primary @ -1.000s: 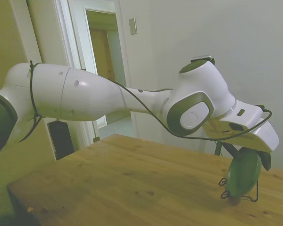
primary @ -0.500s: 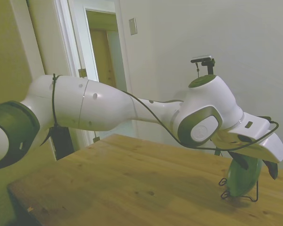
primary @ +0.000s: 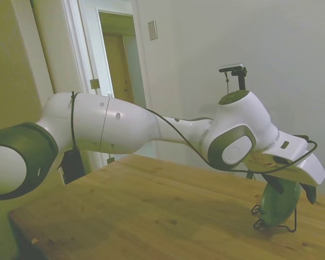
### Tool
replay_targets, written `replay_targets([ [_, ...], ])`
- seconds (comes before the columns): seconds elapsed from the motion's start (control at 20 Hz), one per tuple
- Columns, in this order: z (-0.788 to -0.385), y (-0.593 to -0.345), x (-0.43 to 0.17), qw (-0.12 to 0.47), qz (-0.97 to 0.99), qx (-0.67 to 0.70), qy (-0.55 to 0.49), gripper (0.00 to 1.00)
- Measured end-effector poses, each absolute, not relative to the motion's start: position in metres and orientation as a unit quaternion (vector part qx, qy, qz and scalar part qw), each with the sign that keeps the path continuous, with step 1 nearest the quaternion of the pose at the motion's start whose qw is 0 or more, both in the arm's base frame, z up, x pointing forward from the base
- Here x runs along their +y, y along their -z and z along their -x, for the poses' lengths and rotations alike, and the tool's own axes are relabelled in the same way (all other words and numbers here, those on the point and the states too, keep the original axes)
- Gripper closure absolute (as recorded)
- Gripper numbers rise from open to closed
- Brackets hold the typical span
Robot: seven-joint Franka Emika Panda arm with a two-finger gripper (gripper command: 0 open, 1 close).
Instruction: Unload the plate
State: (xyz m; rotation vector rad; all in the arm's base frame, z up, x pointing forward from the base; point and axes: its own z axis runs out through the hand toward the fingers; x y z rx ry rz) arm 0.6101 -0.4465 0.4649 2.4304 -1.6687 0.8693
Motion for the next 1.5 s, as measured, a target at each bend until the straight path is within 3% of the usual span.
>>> replay_targets([
  [1.5, -0.6159, -0.4613, -0.4448, 0.038, -0.798, -0.531, -0.282, 1.0],
])
